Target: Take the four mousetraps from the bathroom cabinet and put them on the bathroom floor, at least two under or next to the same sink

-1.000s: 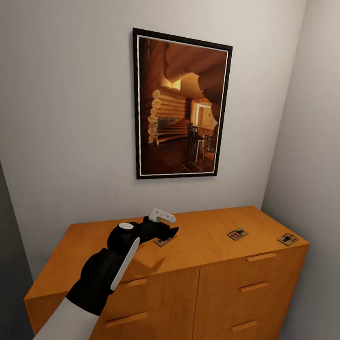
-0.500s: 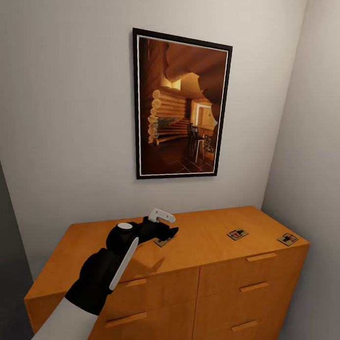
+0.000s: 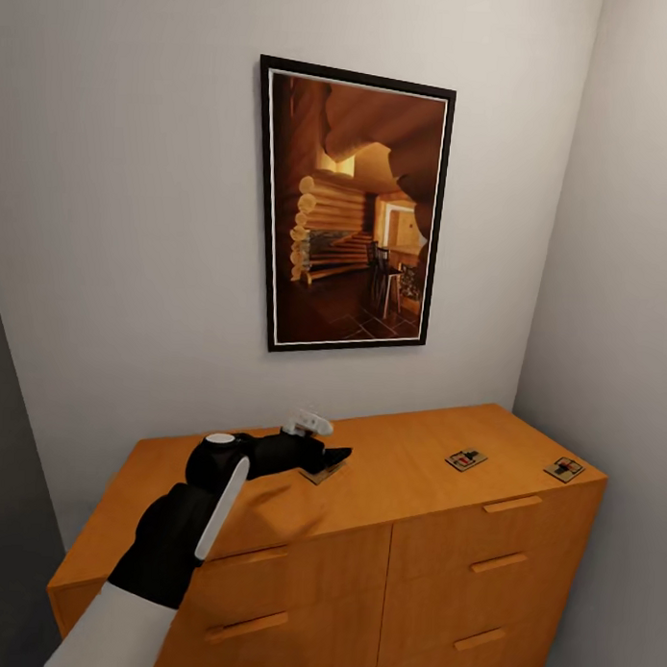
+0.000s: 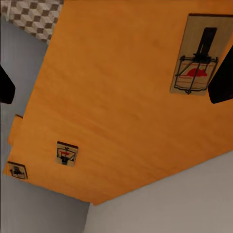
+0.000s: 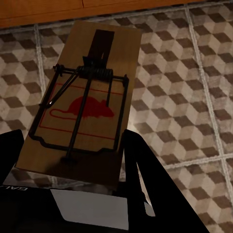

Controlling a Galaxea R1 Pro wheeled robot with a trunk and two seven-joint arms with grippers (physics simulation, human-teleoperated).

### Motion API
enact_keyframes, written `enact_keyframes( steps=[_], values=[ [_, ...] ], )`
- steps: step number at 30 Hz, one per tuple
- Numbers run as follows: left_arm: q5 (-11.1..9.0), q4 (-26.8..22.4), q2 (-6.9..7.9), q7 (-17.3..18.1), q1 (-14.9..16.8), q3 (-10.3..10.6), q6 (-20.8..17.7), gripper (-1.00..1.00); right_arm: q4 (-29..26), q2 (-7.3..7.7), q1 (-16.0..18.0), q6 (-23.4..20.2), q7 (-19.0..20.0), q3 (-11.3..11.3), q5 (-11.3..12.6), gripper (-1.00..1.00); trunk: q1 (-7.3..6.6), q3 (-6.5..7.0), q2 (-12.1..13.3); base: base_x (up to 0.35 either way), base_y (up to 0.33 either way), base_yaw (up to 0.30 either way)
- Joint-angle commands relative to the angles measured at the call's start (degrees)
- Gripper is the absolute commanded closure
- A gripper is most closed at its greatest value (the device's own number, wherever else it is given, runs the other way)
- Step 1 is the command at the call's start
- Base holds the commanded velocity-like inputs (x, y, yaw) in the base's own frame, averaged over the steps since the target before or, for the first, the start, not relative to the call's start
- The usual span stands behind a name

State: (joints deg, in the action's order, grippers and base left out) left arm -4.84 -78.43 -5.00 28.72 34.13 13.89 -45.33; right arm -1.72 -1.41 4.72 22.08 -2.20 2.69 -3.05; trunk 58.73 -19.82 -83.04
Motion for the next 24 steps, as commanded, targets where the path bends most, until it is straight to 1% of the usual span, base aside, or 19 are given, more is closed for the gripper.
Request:
enact_keyframes(
  steps=[1,2,7,24],
  values=[
    [-0.5,0.0,0.02,0.4,0.0,-0.5,-0.5,-1.00,0.1,0.00,0.0,0.2,0.0,0.2,-0.1,1.00,0.00,-0.07,0.0,0.000,0.000,0.000],
    [-0.6,0.0,0.07,1.1,0.0,-1.0,-0.5,-1.00,0.1,0.00,0.0,0.2,0.0,0.2,-0.1,1.00,0.00,-0.07,0.0,0.000,0.000,0.000],
    [-0.6,0.0,0.14,2.1,0.1,-1.8,-0.5,-1.00,0.1,0.00,0.0,0.2,0.0,0.2,-0.1,1.00,0.00,-0.07,0.0,0.000,0.000,0.000],
    [-0.5,0.0,0.16,2.4,0.0,-1.9,-0.4,-1.00,0.1,0.00,0.0,0.2,0.0,0.2,-0.1,1.00,0.00,-0.07,0.0,0.000,0.000,0.000]
  ],
)
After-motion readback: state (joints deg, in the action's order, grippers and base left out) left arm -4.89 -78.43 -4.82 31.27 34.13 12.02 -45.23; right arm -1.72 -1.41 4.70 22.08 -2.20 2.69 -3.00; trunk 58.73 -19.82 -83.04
